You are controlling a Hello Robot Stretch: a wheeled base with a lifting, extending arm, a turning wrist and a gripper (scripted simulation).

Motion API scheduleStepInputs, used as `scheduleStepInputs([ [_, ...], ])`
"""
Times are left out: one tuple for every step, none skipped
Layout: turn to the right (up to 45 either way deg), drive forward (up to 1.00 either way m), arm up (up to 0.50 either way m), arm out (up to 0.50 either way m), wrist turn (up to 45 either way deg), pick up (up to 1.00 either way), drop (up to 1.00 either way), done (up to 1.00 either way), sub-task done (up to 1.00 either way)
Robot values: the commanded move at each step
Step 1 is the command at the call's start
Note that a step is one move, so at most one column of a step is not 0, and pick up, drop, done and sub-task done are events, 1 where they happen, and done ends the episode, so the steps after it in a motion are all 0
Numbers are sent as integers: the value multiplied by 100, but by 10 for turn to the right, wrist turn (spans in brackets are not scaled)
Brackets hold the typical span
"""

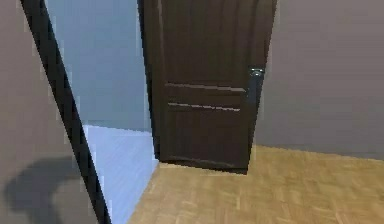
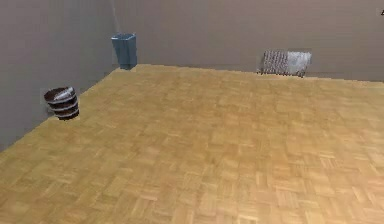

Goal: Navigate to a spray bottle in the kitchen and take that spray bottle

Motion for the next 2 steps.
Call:
scheduleStepInputs([
  [0, 90, 0, 0, 0, 0, 0, 0, 0],
  [-450, 0, 0, 0, 0, 0, 0, 0, 0],
])
